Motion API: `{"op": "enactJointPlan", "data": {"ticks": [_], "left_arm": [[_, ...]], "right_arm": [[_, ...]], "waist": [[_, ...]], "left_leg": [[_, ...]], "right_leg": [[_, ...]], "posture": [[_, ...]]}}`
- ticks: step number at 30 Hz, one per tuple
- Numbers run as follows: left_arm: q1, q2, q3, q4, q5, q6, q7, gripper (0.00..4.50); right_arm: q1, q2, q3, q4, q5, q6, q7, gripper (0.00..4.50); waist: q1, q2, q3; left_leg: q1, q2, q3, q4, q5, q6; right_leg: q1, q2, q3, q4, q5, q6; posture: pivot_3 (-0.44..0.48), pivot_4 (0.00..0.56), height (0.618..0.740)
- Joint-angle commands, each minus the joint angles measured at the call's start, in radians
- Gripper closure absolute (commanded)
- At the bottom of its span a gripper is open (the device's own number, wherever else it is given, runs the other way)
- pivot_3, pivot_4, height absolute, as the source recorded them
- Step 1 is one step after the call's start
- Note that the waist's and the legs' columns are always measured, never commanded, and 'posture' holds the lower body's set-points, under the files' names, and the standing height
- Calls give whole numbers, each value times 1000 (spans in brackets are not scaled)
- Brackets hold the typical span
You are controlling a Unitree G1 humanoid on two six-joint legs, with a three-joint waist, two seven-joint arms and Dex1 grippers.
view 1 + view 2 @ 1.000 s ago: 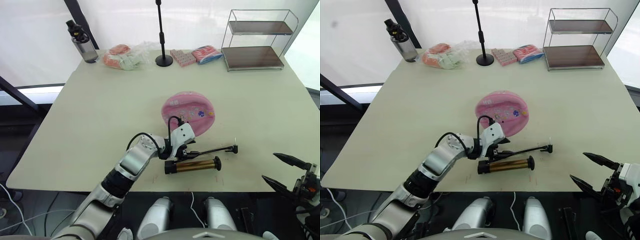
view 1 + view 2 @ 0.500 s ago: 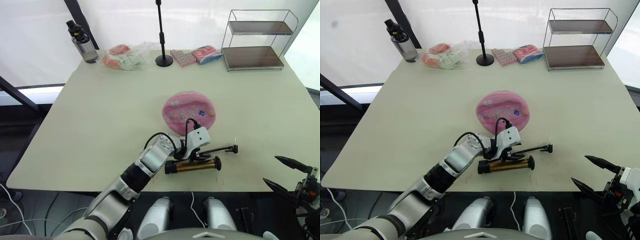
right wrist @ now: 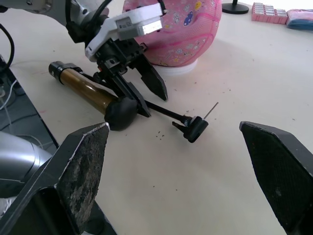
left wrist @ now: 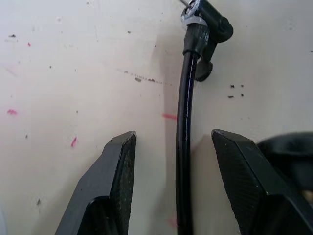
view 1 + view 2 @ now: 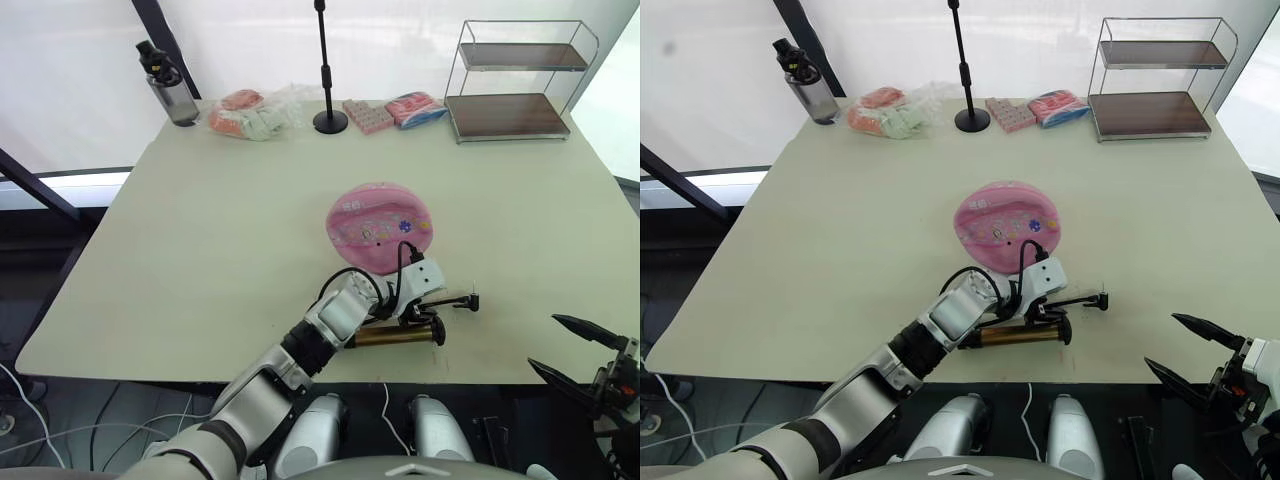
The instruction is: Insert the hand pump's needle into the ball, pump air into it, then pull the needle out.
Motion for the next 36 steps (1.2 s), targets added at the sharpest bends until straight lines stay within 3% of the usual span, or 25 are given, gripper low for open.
{"op": "enactJointPlan", "data": {"ticks": [1, 2, 4, 7, 8, 23, 36], "left_arm": [[6, -21, -13, 38, 11, 7, -16, 1864], [6, -24, -9, 42, 9, 9, -19, 2388], [5, -26, -4, 49, 11, 6, -20, 2667], [6, -24, 0, 53, 16, -7, -23, 4067], [6, -24, 1, 53, 18, -10, -24, 4327], [64, -9, 78, -111, -61, -99, -95, 4327], [190, -21, 210, -197, -218, -294, -144, 4327]], "right_arm": [[7, 3, -35, -40, 28, -9, -10, 0], [7, 3, -36, -43, 29, -8, -12, 0], [8, 3, -36, -46, 30, -6, -14, 0], [8, 3, -33, -54, 32, -4, -19, 0], [9, 4, -32, -58, 32, -3, -21, 0], [3, 27, -8, -136, 57, 63, -77, 0], [-79, 105, 50, -376, 260, 435, -448, 0]], "waist": [[0, 0, 0], [0, 0, 0], [0, 0, 0], [0, 0, 0], [0, 0, 0], [-1, 2, -1], [0, 4, -2]], "left_leg": [[0, 0, 0, 0, 0, 0], [0, 0, 0, 0, 0, 0], [0, 0, 0, 0, 0, 0], [0, 0, 0, 0, 0, 0], [0, 0, 0, 0, 0, 0], [0, 0, 0, 0, 0, 0], [-1, 0, 0, 0, 0, 0]], "right_leg": [[0, 0, 0, 0, 0, 0], [0, 0, 0, 0, 0, 0], [0, 0, 0, 0, 0, 0], [0, 0, 0, 0, 0, 0], [0, 0, 0, 0, 0, 0], [-1, 0, 1, 0, 0, 0], [-1, 0, 1, 0, 0, 0]], "posture": [[0, 150, 740], [0, 150, 740], [0, 150, 740], [0, 150, 740], [0, 150, 740], [0, 150, 740], [0, 150, 740]]}}
